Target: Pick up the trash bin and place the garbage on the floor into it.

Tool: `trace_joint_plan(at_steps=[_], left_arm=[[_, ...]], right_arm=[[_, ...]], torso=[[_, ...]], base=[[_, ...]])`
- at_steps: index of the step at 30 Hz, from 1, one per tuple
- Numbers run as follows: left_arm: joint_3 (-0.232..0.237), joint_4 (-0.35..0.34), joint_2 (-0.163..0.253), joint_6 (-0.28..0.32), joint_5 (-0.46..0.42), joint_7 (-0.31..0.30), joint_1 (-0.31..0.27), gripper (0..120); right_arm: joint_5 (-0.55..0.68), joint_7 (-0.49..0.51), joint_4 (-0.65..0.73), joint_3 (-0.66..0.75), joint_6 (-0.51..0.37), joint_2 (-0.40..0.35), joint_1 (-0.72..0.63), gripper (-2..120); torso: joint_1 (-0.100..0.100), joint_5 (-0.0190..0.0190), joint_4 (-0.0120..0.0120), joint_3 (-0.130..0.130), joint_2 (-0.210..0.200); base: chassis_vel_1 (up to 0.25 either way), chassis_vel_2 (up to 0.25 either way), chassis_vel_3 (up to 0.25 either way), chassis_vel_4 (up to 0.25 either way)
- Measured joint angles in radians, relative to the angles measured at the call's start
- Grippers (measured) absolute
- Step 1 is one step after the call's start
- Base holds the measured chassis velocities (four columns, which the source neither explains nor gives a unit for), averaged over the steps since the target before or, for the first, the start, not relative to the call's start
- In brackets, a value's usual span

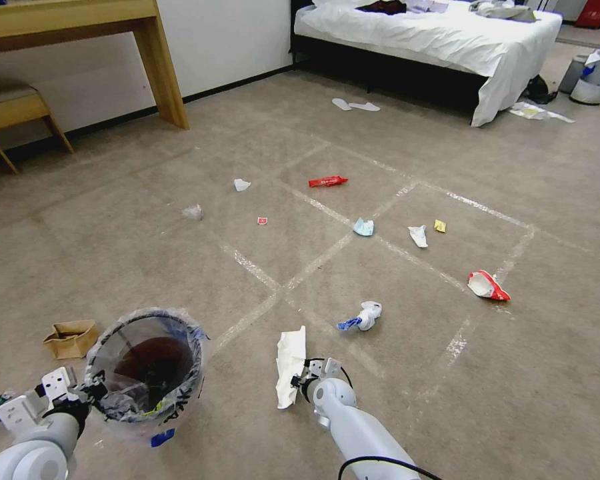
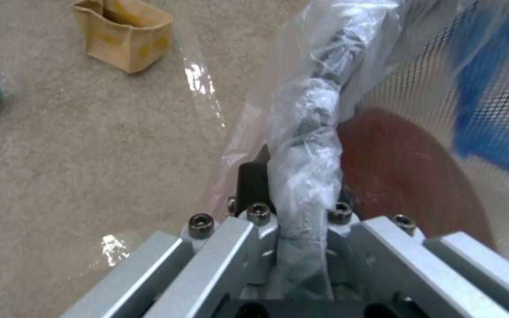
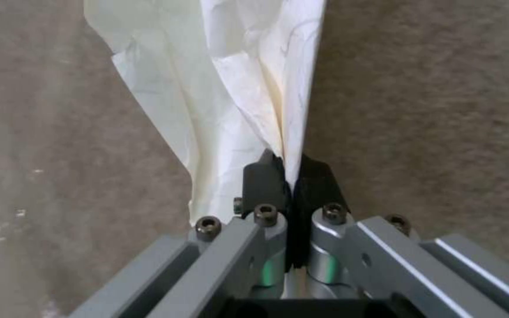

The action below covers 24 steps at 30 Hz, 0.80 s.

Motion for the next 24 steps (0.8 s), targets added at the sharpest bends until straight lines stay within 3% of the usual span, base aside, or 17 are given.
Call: trace_joint_plan(at_steps=[4,6,12,14,15,16,17,19,23,24], left_arm=[[0.001,-0.009,0.000,0.002,-0.002,-0.001,0.000,1],[0.008,-0.028,0.004,0.007,-0.013,-0.002,0.001,1],[0.019,-0.054,0.017,0.021,-0.045,-0.010,-0.004,1],[0.030,-0.070,0.039,0.032,-0.076,-0.019,-0.011,1],[0.030,-0.070,0.039,0.032,-0.076,-0.019,-0.011,1],[0.037,-0.075,0.054,0.040,-0.094,-0.023,-0.019,1],[0.037,-0.075,0.054,0.040,-0.094,-0.023,-0.019,1],[0.050,-0.082,0.082,0.055,-0.141,-0.036,-0.036,1],[0.062,-0.091,0.105,0.071,-0.201,-0.054,-0.055,1],[0.072,-0.094,0.120,0.080,-0.228,-0.061,-0.069,1]], right_arm=[[0.005,0.007,0.059,-0.003,0.011,-0.031,-0.026,0],[0.012,0.011,0.187,-0.007,0.038,-0.087,-0.070,0],[0.028,0.011,0.378,0.009,0.074,-0.161,-0.111,0],[0.041,0.009,0.519,0.029,0.104,-0.212,-0.137,0],[0.041,0.009,0.519,0.029,0.104,-0.212,-0.137,0],[0.043,0.010,0.622,0.038,0.132,-0.248,-0.155,0],[0.043,0.010,0.622,0.038,0.132,-0.248,-0.155,0],[0.039,0.010,0.793,0.054,0.176,-0.312,-0.181,0],[0.037,0.003,0.909,0.069,0.205,-0.371,-0.192,0],[0.038,-0.004,0.986,0.076,0.224,-0.427,-0.197,0]], torso=[[0.000,-0.0003,-0.0001,0.000,0.000],[0.000,0.0000,-0.0004,0.000,0.000],[0.000,-0.0001,-0.0003,0.000,0.000],[0.000,0.0000,-0.0002,0.000,0.000],[0.000,0.0000,-0.0002,0.000,0.000],[0.000,0.0000,-0.0003,0.000,0.000],[0.000,0.0000,-0.0003,0.000,0.000],[0.000,0.0000,-0.0001,0.000,0.000],[0.000,-0.0001,-0.0002,0.000,0.000],[0.000,0.0000,-0.0006,0.000,0.000]], base=[[0.000,0.000,0.000,0.000],[0.000,0.000,0.000,0.000],[0.000,0.000,0.000,0.000],[0.000,0.000,0.000,0.000],[0.000,0.000,0.000,0.000],[0.000,0.000,0.000,0.000],[0.000,0.000,0.000,0.000],[0.000,0.000,0.000,0.000],[0.000,0.000,0.000,0.000],[0.000,0.000,0.000,0.000]])
